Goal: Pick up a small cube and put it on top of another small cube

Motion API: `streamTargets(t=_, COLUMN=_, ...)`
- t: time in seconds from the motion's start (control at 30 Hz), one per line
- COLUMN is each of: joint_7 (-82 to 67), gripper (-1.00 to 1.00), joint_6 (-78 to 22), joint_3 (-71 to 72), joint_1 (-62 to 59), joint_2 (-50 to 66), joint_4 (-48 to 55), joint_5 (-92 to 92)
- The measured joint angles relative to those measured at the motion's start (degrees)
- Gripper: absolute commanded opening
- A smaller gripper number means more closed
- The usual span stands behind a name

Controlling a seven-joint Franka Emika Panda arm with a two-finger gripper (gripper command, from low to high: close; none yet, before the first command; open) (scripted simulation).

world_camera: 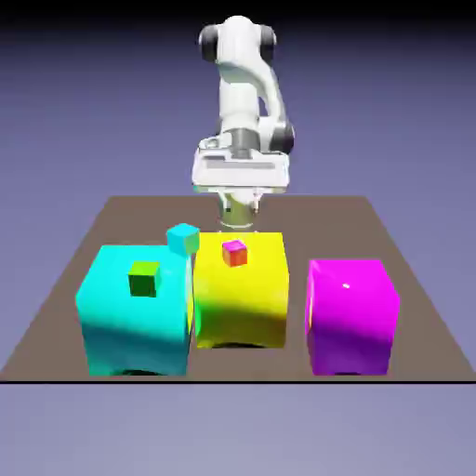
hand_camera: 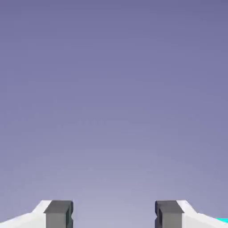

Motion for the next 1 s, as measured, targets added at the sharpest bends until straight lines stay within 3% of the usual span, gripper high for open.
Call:
streamTargets(t=0.5, joint_7=-8.20, gripper=0.00, joint_6=-6.11, joint_3=10.01, joint_1=29.84, joint_2=22.68, joint_4=2.57, joint_5=-20.48)
streamTargets(t=0.7, joint_7=-18.74, gripper=0.00, joint_6=-16.90, joint_3=5.37, joint_1=42.67, joint_2=34.08, joint_4=4.78, joint_5=-10.78)
streamTargets(t=0.8, joint_7=-22.39, gripper=0.00, joint_6=-19.87, joint_3=2.02, joint_1=42.87, joint_2=35.96, joint_4=5.49, joint_5=-4.42)
streamTargets(t=1.0, joint_7=-19.71, gripper=0.00, joint_6=-10.77, joint_3=-1.20, joint_1=45.24, joint_2=46.33, joint_4=6.73, joint_5=-7.88)
